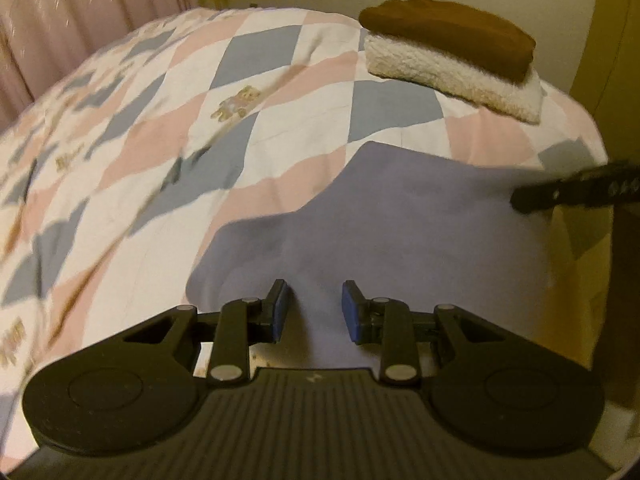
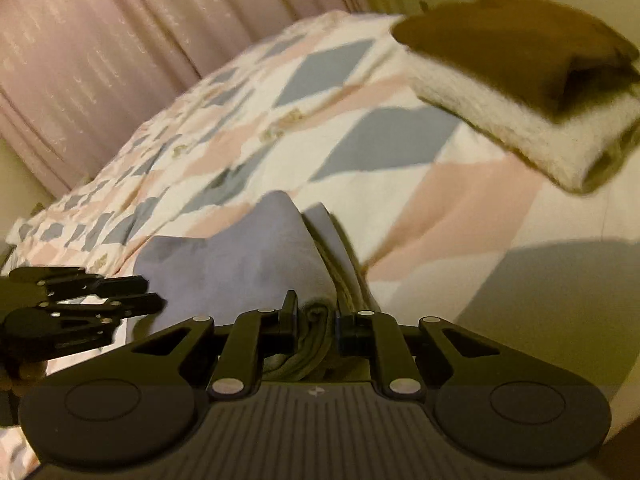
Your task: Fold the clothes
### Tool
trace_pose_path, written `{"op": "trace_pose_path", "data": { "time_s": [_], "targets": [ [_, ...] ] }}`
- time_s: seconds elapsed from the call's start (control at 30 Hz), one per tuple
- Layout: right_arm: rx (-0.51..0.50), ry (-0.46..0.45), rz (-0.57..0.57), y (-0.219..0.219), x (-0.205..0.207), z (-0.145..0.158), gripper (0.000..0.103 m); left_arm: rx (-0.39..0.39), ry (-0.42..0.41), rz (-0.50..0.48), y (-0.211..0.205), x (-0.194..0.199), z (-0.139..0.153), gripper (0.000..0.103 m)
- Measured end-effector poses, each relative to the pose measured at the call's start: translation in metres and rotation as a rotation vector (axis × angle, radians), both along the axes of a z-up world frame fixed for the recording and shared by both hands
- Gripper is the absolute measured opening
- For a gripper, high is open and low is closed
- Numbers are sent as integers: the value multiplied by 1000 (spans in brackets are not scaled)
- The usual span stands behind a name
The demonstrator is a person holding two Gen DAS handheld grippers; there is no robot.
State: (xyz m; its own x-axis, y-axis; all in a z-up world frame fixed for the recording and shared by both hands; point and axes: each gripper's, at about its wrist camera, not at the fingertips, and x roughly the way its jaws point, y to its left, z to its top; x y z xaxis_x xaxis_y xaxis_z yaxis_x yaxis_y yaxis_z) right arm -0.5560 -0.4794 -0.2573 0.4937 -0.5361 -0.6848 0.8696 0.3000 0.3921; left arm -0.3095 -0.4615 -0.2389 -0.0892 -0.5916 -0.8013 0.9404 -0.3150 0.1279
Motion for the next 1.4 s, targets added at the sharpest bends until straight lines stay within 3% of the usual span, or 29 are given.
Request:
{"op": "trace_pose_path", "data": {
  "time_s": [0.1,0.17,0.3,0.53,0.6,0.63,0.7,0.77,0.8,0.83,0.9,1.03,1.1,1.2,1.3,1.33,1.4],
  "targets": [
    [-84,-4,-12,5,-1,10,15,-24,-16,-9,0,-3,4,28],
    [-77,-4,-27,5,-5,8,15,-33,-18,-6,2,-4,5,28],
    [53,9,-33,-1,-9,-21,16,2,-46,13,0,-9,-12,28],
    [84,16,-3,-2,-10,-24,17,-7,-73,27,-1,-10,-16,28],
    [127,50,2,-8,-9,-26,23,-4,-78,39,-3,-9,-16,28],
    [132,73,-1,-10,-9,-23,35,-7,-80,46,-3,-7,-12,28],
    [86,116,0,-14,-5,-8,41,-25,-77,61,-2,-3,-2,28],
    [-9,151,56,-16,9,8,37,-55,-55,82,-2,4,9,28],
    [-57,169,84,-17,17,16,22,-68,-41,95,-3,8,13,25],
    [-105,187,112,-19,24,24,15,-72,-36,100,-6,10,13,20],
    [-178,214,172,-22,41,33,14,-78,-29,109,-12,15,12,16],
    [-143,287,250,-35,71,-2,7,-61,-3,101,-30,19,-8,14],
    [-60,250,207,-46,59,-28,0,-38,7,97,-41,23,-25,14],
    [38,146,147,-60,39,-41,0,-15,-14,117,-53,31,-45,19],
    [36,130,101,-60,26,-21,0,-38,35,165,-46,42,-29,19],
    [25,136,82,-58,21,-14,12,-45,43,186,-40,45,-22,17],
    [1,156,59,-48,14,1,14,-49,75,216,-25,50,-6,14]
  ]
}}
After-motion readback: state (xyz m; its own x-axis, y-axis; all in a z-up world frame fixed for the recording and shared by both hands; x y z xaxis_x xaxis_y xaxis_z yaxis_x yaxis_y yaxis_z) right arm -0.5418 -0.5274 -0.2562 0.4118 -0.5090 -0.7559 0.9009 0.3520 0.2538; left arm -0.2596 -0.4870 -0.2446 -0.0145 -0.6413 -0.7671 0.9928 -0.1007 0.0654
